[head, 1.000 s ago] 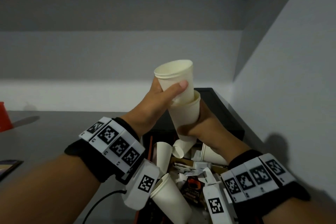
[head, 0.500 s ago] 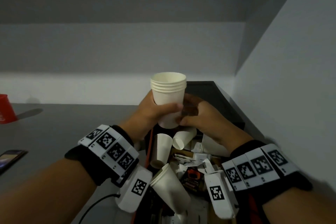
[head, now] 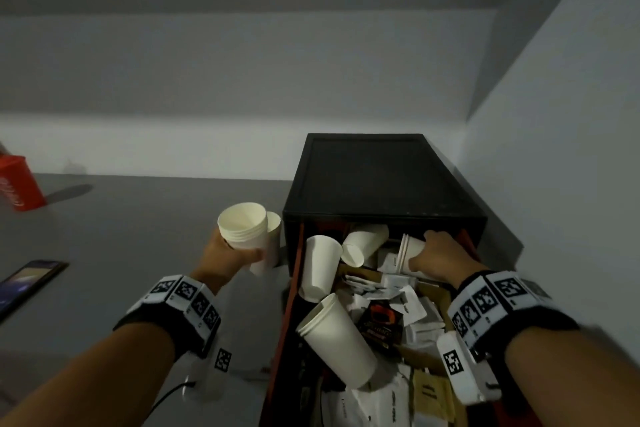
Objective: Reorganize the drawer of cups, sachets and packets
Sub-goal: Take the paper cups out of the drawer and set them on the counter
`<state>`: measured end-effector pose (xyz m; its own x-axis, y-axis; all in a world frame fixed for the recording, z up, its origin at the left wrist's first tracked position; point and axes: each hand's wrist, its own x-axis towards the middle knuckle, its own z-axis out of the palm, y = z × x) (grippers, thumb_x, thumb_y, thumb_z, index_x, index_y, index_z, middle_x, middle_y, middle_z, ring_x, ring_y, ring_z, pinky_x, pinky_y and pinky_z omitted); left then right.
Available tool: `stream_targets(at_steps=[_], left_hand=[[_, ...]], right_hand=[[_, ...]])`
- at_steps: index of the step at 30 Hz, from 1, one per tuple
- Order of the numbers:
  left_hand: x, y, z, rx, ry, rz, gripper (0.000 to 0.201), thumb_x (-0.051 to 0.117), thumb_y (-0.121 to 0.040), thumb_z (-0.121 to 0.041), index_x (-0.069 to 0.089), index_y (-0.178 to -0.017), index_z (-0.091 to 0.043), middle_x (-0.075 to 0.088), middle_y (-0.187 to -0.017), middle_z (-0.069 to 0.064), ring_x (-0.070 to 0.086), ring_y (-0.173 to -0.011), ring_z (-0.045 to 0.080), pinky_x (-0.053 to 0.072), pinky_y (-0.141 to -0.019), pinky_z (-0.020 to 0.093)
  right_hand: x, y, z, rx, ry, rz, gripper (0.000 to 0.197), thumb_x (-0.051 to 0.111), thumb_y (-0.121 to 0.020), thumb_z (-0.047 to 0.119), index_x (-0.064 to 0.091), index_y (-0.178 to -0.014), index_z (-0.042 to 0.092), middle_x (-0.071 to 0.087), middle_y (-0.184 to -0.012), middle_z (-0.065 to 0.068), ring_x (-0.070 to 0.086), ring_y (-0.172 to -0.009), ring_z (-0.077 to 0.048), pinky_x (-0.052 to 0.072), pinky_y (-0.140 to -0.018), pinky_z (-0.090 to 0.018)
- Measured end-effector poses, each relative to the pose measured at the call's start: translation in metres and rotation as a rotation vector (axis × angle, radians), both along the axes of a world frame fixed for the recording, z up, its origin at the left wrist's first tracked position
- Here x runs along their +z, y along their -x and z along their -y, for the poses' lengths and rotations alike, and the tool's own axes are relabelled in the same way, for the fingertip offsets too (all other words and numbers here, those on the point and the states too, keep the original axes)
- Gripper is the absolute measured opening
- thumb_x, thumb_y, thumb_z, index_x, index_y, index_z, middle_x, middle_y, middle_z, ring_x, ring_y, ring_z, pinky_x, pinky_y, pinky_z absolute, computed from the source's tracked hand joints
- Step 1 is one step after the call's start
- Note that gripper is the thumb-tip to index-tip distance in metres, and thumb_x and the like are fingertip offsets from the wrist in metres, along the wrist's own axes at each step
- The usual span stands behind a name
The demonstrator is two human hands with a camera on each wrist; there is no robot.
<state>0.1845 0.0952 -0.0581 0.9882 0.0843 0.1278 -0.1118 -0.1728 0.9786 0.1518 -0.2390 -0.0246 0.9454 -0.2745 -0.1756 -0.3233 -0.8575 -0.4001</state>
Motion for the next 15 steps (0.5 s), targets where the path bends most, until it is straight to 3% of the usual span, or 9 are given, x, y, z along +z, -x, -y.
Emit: stream_targets(at_steps=[2,4,6,8,10,13,15], left_hand=[[-0.018,-0.001,0.001,-0.040,0.046,-0.022,0.080,0.083,-0.041,-0.003,0.053,-0.116,-0.007,0.063,-0.099,0.009,0.061,-0.094,0.028,0.053,-0.071,0.032],[-0.035,-0.004,0.004,-0.036,0.064,-0.034,0.076,0.078,-0.032,-0.006,0.055,-0.103,-0.016,0.062,-0.092,0.002,0.061,-0.086,0.018,0.054,-0.067,0.023],[-0.055,-0.011,0.004,-0.017,0.064,-0.087,0.070,0.080,-0.042,0.005,0.055,-0.104,-0.015,0.062,-0.095,0.003,0.061,-0.093,0.024,0.052,-0.080,0.033],[-0.072,-0.018,0.002,0.056,-0.005,-0.188,0.077,0.080,-0.053,0.010,0.049,-0.122,-0.006,0.059,-0.111,0.009,0.055,-0.112,0.034,0.047,-0.091,0.041],[-0.082,-0.023,-0.001,0.135,-0.059,-0.282,0.084,0.079,-0.061,0.010,0.039,-0.132,-0.007,0.051,-0.126,0.010,0.049,-0.119,0.033,0.044,-0.098,0.049],[-0.083,-0.025,-0.003,0.161,-0.073,-0.318,0.086,0.083,-0.060,0.003,0.038,-0.132,-0.009,0.050,-0.125,0.005,0.049,-0.117,0.028,0.043,-0.100,0.049],[-0.089,-0.031,-0.007,0.128,-0.074,-0.267,0.090,0.093,-0.048,-0.011,0.044,-0.124,-0.011,0.055,-0.119,0.000,0.053,-0.113,0.024,0.046,-0.097,0.047]], right_hand=[[-0.009,-0.005,0.003,-0.010,0.015,-0.018,0.069,0.070,-0.074,0.027,0.040,-0.133,0.007,0.046,-0.131,-0.014,0.048,-0.118,-0.032,0.043,-0.099,-0.040],[-0.014,-0.008,0.006,-0.002,0.048,-0.015,0.070,0.071,-0.073,0.027,0.040,-0.134,0.009,0.047,-0.132,-0.014,0.048,-0.119,-0.031,0.042,-0.100,-0.039],[-0.016,-0.010,0.006,0.012,0.092,-0.006,0.070,0.070,-0.074,0.025,0.039,-0.135,0.011,0.046,-0.133,-0.013,0.047,-0.121,-0.031,0.041,-0.101,-0.040],[-0.017,-0.009,0.004,0.017,0.153,-0.021,0.067,0.068,-0.076,0.021,0.037,-0.136,0.012,0.043,-0.133,-0.013,0.045,-0.122,-0.031,0.041,-0.100,-0.040],[-0.018,-0.008,0.002,0.029,0.216,-0.041,0.065,0.070,-0.076,0.020,0.039,-0.133,0.015,0.039,-0.132,-0.013,0.045,-0.120,-0.033,0.042,-0.098,-0.042],[-0.023,-0.004,0.001,0.043,0.223,-0.074,0.070,0.077,-0.070,0.020,0.040,-0.129,0.015,0.034,-0.129,-0.012,0.048,-0.115,-0.033,0.045,-0.096,-0.042],[-0.023,-0.002,0.002,0.041,0.189,-0.074,0.072,0.078,-0.068,0.019,0.039,-0.128,0.015,0.035,-0.129,-0.013,0.048,-0.114,-0.034,0.045,-0.095,-0.043]])
